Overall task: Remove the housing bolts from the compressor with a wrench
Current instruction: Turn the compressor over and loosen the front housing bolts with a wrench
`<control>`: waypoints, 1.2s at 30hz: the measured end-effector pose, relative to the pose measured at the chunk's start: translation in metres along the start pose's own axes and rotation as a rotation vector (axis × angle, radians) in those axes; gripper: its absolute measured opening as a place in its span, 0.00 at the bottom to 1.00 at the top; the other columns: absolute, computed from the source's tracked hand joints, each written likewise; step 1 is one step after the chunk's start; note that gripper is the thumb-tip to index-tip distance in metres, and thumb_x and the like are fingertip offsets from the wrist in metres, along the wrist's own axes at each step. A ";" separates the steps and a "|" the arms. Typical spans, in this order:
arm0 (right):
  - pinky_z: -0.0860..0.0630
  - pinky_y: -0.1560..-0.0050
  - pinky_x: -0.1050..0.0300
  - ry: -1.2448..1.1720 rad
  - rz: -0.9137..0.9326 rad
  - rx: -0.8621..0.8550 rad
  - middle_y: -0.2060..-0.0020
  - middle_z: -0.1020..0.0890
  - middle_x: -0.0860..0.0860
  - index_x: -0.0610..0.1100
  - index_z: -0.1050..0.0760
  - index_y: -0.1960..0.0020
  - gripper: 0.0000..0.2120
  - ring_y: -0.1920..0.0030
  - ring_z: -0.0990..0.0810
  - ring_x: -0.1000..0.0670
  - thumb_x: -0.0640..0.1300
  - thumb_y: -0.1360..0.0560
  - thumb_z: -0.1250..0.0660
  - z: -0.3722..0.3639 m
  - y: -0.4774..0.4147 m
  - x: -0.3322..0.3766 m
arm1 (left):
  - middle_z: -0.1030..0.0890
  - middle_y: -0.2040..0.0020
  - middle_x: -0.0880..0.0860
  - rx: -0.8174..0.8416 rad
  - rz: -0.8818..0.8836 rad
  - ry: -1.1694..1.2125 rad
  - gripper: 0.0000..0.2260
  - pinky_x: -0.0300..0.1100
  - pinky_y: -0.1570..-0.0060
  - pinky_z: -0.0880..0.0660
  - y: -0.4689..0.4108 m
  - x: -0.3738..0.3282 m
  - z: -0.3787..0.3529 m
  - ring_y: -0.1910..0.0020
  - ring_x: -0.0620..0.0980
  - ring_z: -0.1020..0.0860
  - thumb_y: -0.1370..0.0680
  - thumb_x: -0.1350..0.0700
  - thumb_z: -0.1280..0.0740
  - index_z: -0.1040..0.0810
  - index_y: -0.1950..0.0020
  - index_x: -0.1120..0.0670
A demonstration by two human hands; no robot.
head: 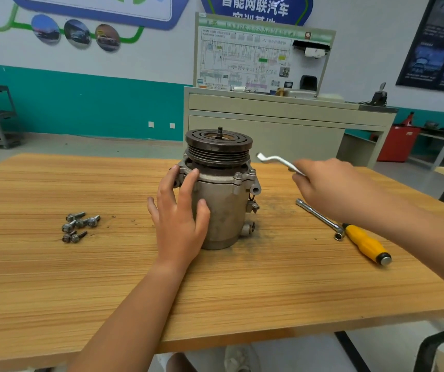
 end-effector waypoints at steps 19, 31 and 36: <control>0.42 0.78 0.60 0.474 0.207 0.155 0.74 0.34 0.52 0.43 0.36 0.45 0.08 0.75 0.36 0.53 0.43 0.22 0.48 0.005 -0.010 0.014 | 0.37 0.28 0.58 0.011 0.002 -0.012 0.20 0.72 0.38 0.42 0.001 0.002 0.001 0.30 0.58 0.35 0.25 0.49 0.46 0.40 0.32 0.44; 0.33 0.64 0.57 0.508 0.240 -0.006 0.66 0.28 0.49 0.40 0.34 0.45 0.08 0.64 0.27 0.47 0.34 0.23 0.43 -0.021 -0.057 -0.004 | 0.37 0.28 0.58 -0.012 0.008 -0.009 0.20 0.71 0.35 0.45 0.001 0.001 -0.001 0.30 0.51 0.39 0.25 0.50 0.46 0.40 0.33 0.44; 0.27 0.53 0.49 0.173 0.360 -0.278 0.56 0.19 0.37 0.32 0.24 0.50 0.09 0.56 0.20 0.40 0.28 0.27 0.41 -0.047 -0.081 0.006 | 0.37 0.28 0.57 -0.010 0.002 -0.013 0.20 0.71 0.37 0.44 0.002 0.003 -0.003 0.30 0.53 0.38 0.25 0.50 0.46 0.40 0.33 0.44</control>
Point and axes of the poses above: each hand's wrist, its own y-axis away from the middle knuckle, its own z-axis out of the back of the hand, x = y × z, the point moved 1 cm from there along -y, towards the middle knuckle
